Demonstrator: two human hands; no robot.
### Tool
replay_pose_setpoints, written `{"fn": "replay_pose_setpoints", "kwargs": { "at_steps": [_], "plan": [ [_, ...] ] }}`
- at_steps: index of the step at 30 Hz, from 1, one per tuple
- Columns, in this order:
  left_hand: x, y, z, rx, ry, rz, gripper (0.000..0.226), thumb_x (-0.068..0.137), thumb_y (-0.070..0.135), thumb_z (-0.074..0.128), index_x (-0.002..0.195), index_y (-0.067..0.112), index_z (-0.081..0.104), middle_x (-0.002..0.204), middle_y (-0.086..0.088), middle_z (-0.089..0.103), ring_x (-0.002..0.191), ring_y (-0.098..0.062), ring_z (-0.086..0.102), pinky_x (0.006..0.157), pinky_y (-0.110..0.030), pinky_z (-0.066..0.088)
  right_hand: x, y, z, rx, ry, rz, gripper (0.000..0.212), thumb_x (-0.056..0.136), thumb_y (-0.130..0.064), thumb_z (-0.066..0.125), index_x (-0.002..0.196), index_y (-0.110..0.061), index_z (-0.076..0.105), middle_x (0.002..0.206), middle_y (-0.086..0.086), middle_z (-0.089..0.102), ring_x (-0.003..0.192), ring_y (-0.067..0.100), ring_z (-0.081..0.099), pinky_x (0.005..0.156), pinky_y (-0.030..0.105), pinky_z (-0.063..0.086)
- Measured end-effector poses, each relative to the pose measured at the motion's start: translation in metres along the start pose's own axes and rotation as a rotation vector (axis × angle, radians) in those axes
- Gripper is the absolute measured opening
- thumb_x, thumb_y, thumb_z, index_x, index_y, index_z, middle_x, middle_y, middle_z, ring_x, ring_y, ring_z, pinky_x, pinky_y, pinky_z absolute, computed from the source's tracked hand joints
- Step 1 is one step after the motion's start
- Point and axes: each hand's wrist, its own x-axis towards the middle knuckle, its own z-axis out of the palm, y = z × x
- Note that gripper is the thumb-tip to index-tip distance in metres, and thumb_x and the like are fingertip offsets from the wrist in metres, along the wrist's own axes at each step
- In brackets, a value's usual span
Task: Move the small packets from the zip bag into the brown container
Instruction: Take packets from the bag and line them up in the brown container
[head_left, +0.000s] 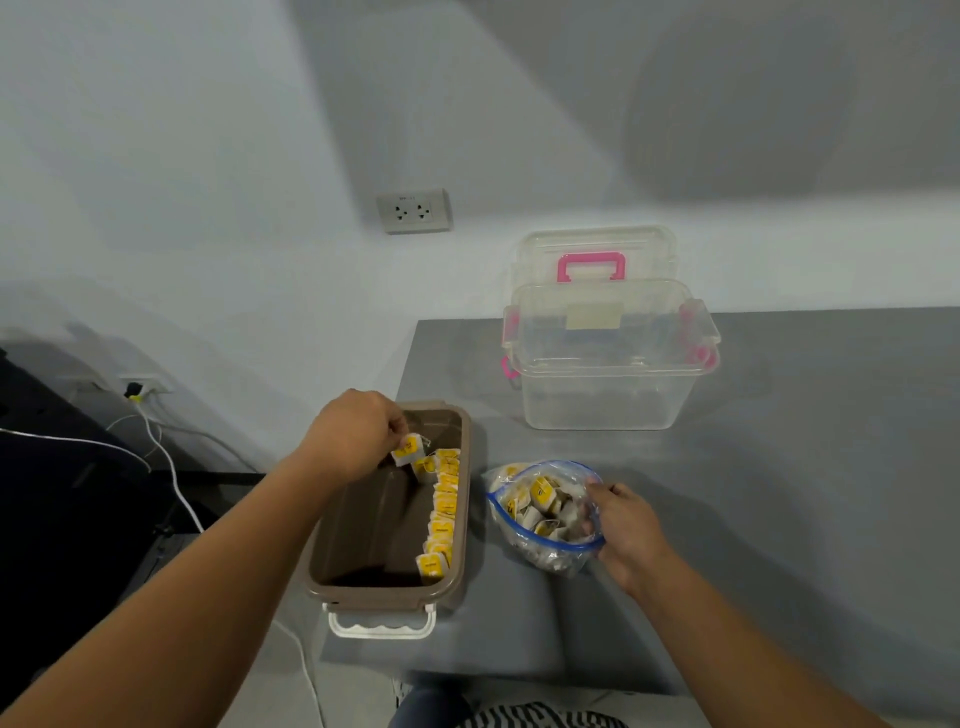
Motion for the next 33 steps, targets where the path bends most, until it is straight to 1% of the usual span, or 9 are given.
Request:
{"fn": "replay_pose_setpoints", "kwargs": {
  "at_steps": [4,8,11,14,18,22,25,30,33],
  "plan": [
    [0.012,0.002,0.026,0.116,-0.156,-0.042,0.020,0.086,0.010,0.061,0.089,0.022,0.077,0.092,0.000,0.071,0.086,-0.020,0.067,0.079,-0.031,0.057,-0.001,0.002,0.001,0.008,0.008,0.000,0.022,0.104,-0.019,0.055,0.091,-0.002,0.061,0.090,0.022,0.064,0.086,0.035,0.063,0.085,0.052,0.057],
    [0.019,0.007,0.046,0.137,-0.200,-0.084,0.021,0.081,0.010,0.058,0.078,0.021,0.075,0.085,-0.001,0.071,0.077,-0.021,0.066,0.078,-0.034,0.059,0.000,0.004,-0.001,0.031,0.010,-0.004,0.022,0.104,-0.017,0.054,0.088,-0.004,0.059,0.079,0.015,0.061,0.072,0.026,0.061,0.065,0.038,0.054],
    [0.022,0.011,0.054,0.119,-0.226,-0.136,0.019,0.082,0.011,0.058,0.079,0.020,0.075,0.082,-0.002,0.070,0.072,-0.021,0.065,0.078,-0.037,0.059,-0.001,0.004,-0.001,0.053,0.020,-0.002,0.022,0.104,-0.014,0.054,0.085,-0.005,0.059,0.075,0.011,0.060,0.065,0.019,0.058,0.060,0.033,0.050],
    [0.025,0.014,0.058,0.105,-0.220,-0.175,0.016,0.084,0.013,0.059,0.081,0.019,0.073,0.079,-0.002,0.067,0.067,-0.019,0.061,0.077,-0.036,0.058,-0.001,0.005,-0.003,0.055,0.023,-0.003,0.022,0.104,-0.017,0.055,0.087,-0.004,0.060,0.077,0.012,0.060,0.068,0.021,0.058,0.065,0.035,0.052],
    [0.026,0.017,0.061,0.091,-0.198,-0.178,0.013,0.088,0.014,0.061,0.085,0.019,0.072,0.081,-0.001,0.065,0.070,-0.018,0.060,0.083,-0.038,0.057,-0.001,0.006,-0.003,0.048,0.024,-0.013,0.022,0.104,-0.019,0.054,0.092,-0.003,0.062,0.085,0.015,0.061,0.075,0.023,0.060,0.073,0.040,0.054],
    [0.027,0.016,0.063,0.103,-0.193,-0.167,0.013,0.089,0.014,0.061,0.089,0.019,0.072,0.086,-0.002,0.066,0.077,-0.020,0.063,0.088,-0.041,0.057,-0.001,0.007,-0.003,0.021,0.017,-0.010,0.024,0.105,-0.022,0.053,0.100,-0.001,0.064,0.097,0.022,0.069,0.091,0.036,0.069,0.088,0.050,0.059],
    [0.026,0.018,0.063,0.114,-0.196,-0.169,0.010,0.089,0.015,0.062,0.090,0.017,0.071,0.086,-0.003,0.066,0.080,-0.022,0.064,0.090,-0.043,0.057,-0.001,0.008,-0.002,0.024,0.013,-0.013,0.024,0.105,-0.022,0.053,0.099,-0.002,0.064,0.095,0.019,0.068,0.085,0.030,0.069,0.083,0.046,0.059],
    [0.025,0.018,0.047,0.072,-0.157,-0.146,0.013,0.089,0.021,0.063,0.094,0.021,0.075,0.094,-0.002,0.071,0.083,-0.022,0.066,0.088,-0.040,0.057,-0.001,0.007,-0.001,0.032,0.011,0.002,0.025,0.104,-0.022,0.054,0.104,0.001,0.064,0.098,0.024,0.068,0.088,0.033,0.069,0.085,0.050,0.059],
    [0.015,0.026,0.029,0.003,-0.016,-0.092,0.012,0.091,0.030,0.065,0.096,0.027,0.076,0.090,0.002,0.072,0.081,-0.017,0.067,0.082,-0.036,0.058,0.000,0.008,-0.001,0.040,0.017,-0.003,0.023,0.104,-0.021,0.054,0.102,0.000,0.063,0.101,0.030,0.068,0.086,0.032,0.068,0.085,0.051,0.059]
  ]
}}
